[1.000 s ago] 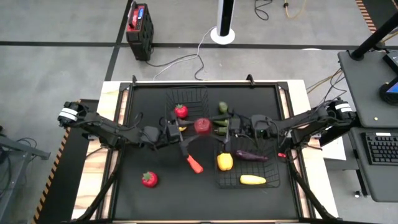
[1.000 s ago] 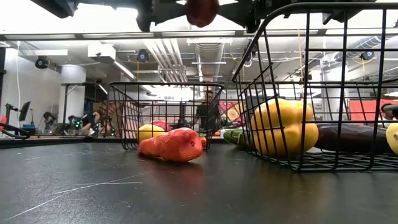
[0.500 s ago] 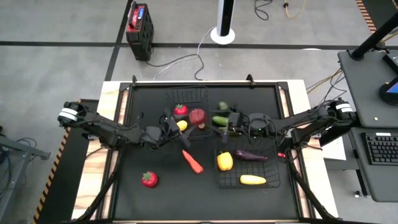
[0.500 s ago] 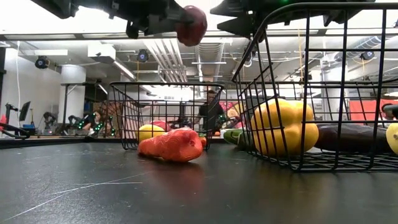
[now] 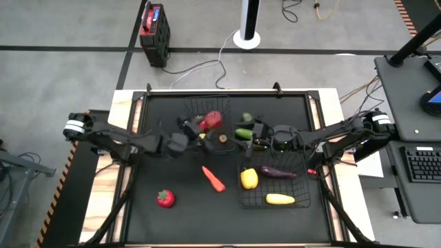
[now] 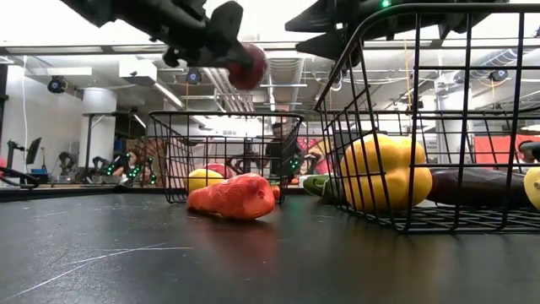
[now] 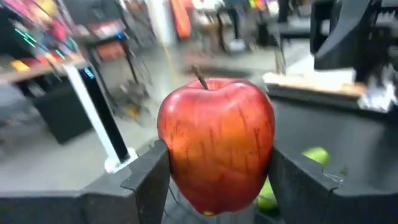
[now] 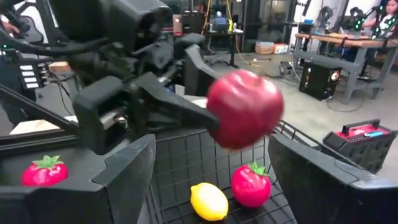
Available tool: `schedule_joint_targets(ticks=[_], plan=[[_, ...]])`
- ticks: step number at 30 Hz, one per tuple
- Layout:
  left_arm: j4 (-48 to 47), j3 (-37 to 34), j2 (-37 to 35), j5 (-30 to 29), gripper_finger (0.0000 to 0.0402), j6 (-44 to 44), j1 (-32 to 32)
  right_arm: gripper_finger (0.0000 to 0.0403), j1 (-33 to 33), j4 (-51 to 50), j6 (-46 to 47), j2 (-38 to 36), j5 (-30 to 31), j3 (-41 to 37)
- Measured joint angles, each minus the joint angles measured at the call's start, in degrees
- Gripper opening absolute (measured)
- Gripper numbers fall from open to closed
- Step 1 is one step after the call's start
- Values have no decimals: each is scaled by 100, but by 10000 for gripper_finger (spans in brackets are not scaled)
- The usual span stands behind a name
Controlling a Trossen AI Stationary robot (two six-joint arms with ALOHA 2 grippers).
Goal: Sort produce into baskets
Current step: Put the apple into the top black wire basket
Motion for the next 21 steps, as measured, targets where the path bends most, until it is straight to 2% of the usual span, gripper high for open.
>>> schedule_joint_targets(ticks=[4,8,13,17,19,21], plan=[[-2782,936,37,1096,217,-916,605,300,0,-64,84,-8,-2,0],[-4918,1878,275,2222,217,-1085,1331,300,1,-273,209,-8,-7,27],[-5945,2663,764,3017,217,6,1988,299,7,-706,269,-8,-14,213],[-6083,3056,1157,3729,217,1603,2090,299,15,-898,292,-8,-35,273],[-6147,3194,1371,3814,217,2188,2097,299,15,-898,294,-8,-55,282],[-6158,3306,1573,3813,217,2407,2158,299,15,-919,298,-8,-55,282]])
